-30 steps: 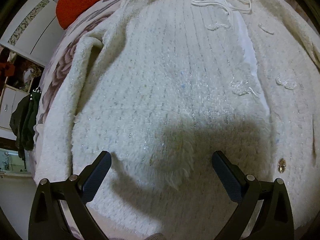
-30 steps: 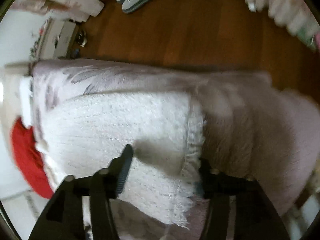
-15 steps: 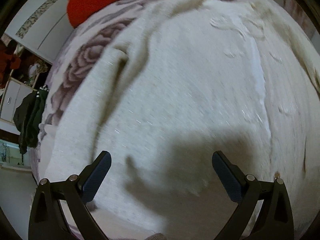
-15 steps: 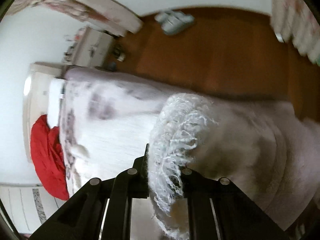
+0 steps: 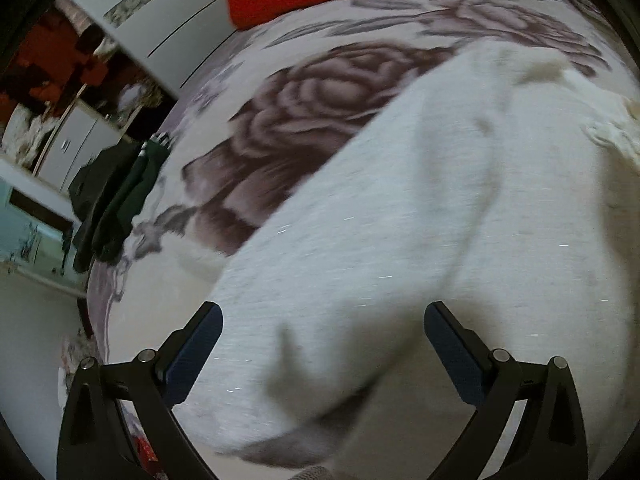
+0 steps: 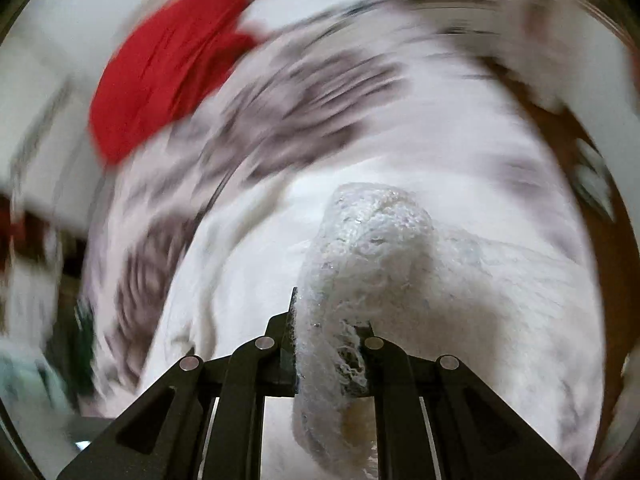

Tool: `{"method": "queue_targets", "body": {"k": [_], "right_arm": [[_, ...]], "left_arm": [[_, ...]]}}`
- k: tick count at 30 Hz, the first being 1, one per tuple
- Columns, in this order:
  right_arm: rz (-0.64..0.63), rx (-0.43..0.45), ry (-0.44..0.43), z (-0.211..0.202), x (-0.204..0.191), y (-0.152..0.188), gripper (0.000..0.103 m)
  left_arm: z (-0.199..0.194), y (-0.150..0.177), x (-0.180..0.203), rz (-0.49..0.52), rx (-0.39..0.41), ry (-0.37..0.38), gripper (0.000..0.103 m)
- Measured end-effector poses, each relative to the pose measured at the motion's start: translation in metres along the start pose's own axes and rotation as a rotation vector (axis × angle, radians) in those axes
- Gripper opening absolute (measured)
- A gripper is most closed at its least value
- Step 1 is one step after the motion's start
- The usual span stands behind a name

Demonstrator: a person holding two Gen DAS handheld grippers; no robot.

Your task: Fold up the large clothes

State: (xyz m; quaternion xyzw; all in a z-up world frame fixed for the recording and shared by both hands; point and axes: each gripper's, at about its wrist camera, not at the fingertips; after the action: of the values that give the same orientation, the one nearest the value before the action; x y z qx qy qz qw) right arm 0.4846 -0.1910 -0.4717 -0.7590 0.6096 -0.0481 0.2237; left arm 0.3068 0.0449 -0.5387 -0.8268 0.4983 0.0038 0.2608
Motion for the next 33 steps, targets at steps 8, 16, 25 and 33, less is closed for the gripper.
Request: {"method": "queue_targets", "body": {"k": [8,16,25,33], "right_arm": [[-0.282,-0.223,-0.003,0.143,-0.132,0.018,0.015],[0.079,-0.073,-0.122,0.017,0.017,0.076,0.057],[0.063,-0.404,0.274,0.032,0.171,0.198,0.057],[0.503,-0.178,0.330,-0.011,0.278,0.231,0.028]], "left_arm": [[0.023,-0.002,-0.032,-0.041,-0.030,-0.001,0.103],[0.014,-0.007,-0.031,-0.046,-0.048,0.042,0.103],[-0.012,-0.025,0.035,0.059,0.025,0.092,0.103],[-0.017,-0.054,0.110,0.127,0.068,0.117,0.103]]}}
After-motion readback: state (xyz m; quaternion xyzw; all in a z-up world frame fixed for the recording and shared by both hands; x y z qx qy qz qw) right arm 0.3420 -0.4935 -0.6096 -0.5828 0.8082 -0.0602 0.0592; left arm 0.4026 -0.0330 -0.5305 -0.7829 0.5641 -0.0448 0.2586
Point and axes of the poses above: each gripper's, at about its wrist camera, not at the fingertips, and z roughly the way its jaws point, x to its right, y to its underside, and after that the axes turned 14 degrees about -z, right-handed
